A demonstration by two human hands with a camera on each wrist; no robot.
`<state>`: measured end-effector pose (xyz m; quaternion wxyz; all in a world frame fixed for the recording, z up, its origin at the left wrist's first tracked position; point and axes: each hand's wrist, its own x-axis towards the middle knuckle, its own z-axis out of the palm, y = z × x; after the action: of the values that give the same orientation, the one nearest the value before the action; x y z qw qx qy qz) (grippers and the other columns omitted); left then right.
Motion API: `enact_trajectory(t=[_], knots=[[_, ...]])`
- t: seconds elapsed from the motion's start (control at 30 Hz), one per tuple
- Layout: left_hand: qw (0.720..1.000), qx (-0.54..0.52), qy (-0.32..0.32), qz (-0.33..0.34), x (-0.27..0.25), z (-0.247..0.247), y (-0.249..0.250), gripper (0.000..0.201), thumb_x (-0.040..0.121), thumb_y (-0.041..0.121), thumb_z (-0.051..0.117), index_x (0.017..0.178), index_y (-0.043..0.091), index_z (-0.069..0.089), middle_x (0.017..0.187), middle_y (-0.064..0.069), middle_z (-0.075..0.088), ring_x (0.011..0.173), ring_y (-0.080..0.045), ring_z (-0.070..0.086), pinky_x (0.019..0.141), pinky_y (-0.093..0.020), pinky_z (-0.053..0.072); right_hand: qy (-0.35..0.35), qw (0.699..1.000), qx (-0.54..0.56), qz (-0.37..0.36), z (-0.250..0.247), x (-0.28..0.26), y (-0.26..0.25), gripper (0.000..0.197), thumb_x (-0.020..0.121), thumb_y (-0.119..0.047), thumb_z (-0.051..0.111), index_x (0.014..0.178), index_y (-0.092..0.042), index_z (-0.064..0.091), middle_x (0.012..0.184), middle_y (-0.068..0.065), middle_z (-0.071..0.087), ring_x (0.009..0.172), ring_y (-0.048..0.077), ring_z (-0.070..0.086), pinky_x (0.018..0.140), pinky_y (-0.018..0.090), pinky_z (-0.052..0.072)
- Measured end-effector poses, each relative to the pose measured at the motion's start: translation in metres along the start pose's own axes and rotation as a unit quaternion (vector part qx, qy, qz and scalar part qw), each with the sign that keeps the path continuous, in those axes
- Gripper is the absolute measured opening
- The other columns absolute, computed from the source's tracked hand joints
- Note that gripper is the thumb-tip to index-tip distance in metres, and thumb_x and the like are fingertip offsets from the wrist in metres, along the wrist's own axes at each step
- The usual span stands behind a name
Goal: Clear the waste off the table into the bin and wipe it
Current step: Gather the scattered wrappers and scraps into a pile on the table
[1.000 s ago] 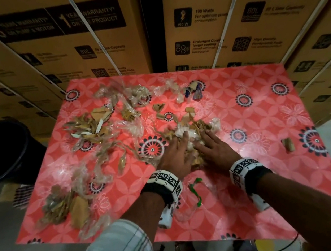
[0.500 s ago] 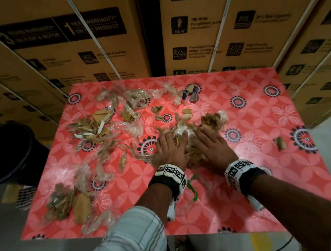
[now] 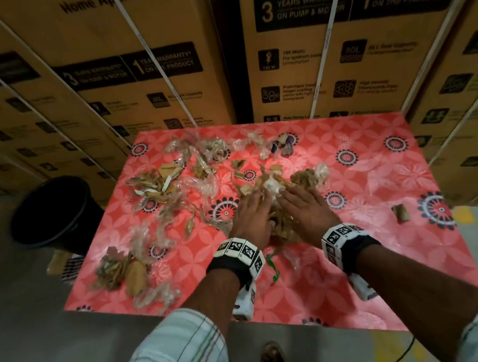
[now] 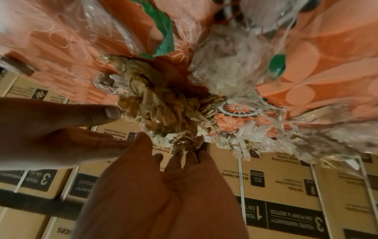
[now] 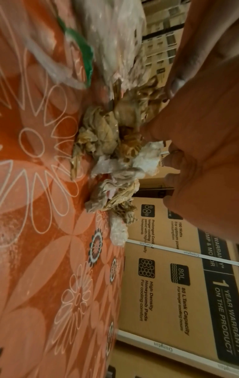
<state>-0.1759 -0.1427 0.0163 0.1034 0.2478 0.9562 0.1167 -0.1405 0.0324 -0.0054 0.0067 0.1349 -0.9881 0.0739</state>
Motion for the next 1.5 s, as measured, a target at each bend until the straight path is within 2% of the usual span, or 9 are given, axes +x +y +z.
enact_trajectory(t=[0.17,0.3,0.47,0.77,1.03,1.13,1.23,1.4,1.5], knots=[[0.998,-0.036,0.039,-0.019,-0.034,0.004,0.002,0.072,0.097,0.02,0.047,0.156,0.023,0.006,0.164,-0.006,0.003,0.15,-0.028,0.004,0.121,-0.048,0.011,0.053,0.998,0.037,-0.021,-0.009,-0.031,-0.011,0.065,0.082,-0.014,0.065,0.141,-0.015,0.04,0.149,0.007,0.038,0.138,0.029,0.033,0.108,0.051,0.031],[0.996,-0.057,0.047,-0.056,-0.07,0.016,-0.004,0.06,0.095,0.017,0.047,0.152,0.018,0.027,0.159,-0.01,0.025,0.146,-0.03,0.019,0.118,-0.046,0.021,0.085,0.991,0.093,-0.052,0.007,-0.065,-0.028,0.044,0.073,-0.011,0.073,0.116,-0.008,0.062,0.116,0.015,0.062,0.102,0.038,0.06,0.083,0.047,0.053],[0.991,-0.026,0.025,-0.133,-0.11,0.036,-0.004,0.056,0.09,0.035,0.055,0.143,0.024,0.041,0.145,-0.011,0.042,0.128,-0.034,0.04,0.105,-0.042,0.037,0.015,0.991,0.126,-0.046,0.03,-0.089,-0.052,0.04,0.076,-0.013,0.066,0.115,-0.008,0.062,0.112,0.014,0.062,0.101,0.037,0.057,0.084,0.045,0.051],[0.98,-0.029,-0.041,-0.191,-0.134,0.054,-0.011,0.082,0.082,0.052,0.062,0.148,0.02,0.025,0.155,-0.015,0.02,0.138,-0.036,0.028,0.106,-0.047,0.034,-0.085,0.985,0.131,0.067,0.039,-0.093,-0.075,0.064,0.08,-0.025,0.06,0.14,-0.024,0.038,0.123,0.011,0.053,0.108,0.032,0.051,0.089,0.038,0.047],[0.985,-0.103,-0.081,-0.117,-0.138,0.053,-0.063,0.066,0.088,0.027,0.057,0.148,0.025,0.029,0.13,-0.016,0.051,0.117,-0.038,0.05,0.094,-0.046,0.047,-0.072,0.988,0.136,0.028,0.053,-0.077,-0.143,0.051,0.074,-0.037,0.036,0.106,-0.005,0.062,0.102,0.018,0.062,0.088,0.038,0.058,0.073,0.044,0.053],[0.983,-0.142,-0.078,-0.09,-0.141,0.051,-0.081,0.054,0.093,0.024,0.049,0.145,0.025,0.037,0.123,-0.018,0.056,0.111,-0.038,0.055,0.093,-0.046,0.048,-0.092,0.986,0.135,0.011,0.062,-0.059,-0.163,0.036,0.075,-0.028,0.048,0.097,-0.006,0.065,0.095,0.017,0.062,0.085,0.036,0.059,0.074,0.042,0.054],[0.98,-0.168,-0.073,-0.078,-0.141,0.04,-0.091,0.033,0.096,0.023,0.048,0.126,0.012,0.057,0.116,-0.018,0.062,0.108,-0.037,0.059,0.091,-0.043,0.048,-0.096,0.977,0.188,0.028,0.073,-0.048,-0.184,0.045,0.075,-0.031,0.064,0.113,-0.007,0.057,0.106,0.015,0.058,0.096,0.033,0.055,0.085,0.041,0.049],[0.975,-0.185,-0.046,-0.112,-0.155,0.026,-0.118,0.037,0.093,0.019,0.05,0.128,0.01,0.053,0.12,-0.016,0.063,0.109,-0.033,0.059,0.089,-0.038,0.047,-0.113,0.966,0.226,0.065,0.071,-0.034,-0.215,0.039,0.081,-0.035,0.059,0.103,-0.004,0.055,0.101,0.015,0.055,0.096,0.034,0.053,0.082,0.042,0.047],[0.985,-0.141,-0.003,-0.099,-0.164,0.015,-0.136,0.027,0.088,0.022,0.046,0.11,0.019,0.062,0.104,-0.01,0.069,0.096,-0.033,0.062,0.08,-0.041,0.051,-0.072,0.964,0.25,0.063,0.068,-0.027,-0.229,0.053,0.085,-0.023,0.058,0.133,-0.008,0.041,0.125,0.014,0.047,0.11,0.033,0.049,0.087,0.048,0.047]])
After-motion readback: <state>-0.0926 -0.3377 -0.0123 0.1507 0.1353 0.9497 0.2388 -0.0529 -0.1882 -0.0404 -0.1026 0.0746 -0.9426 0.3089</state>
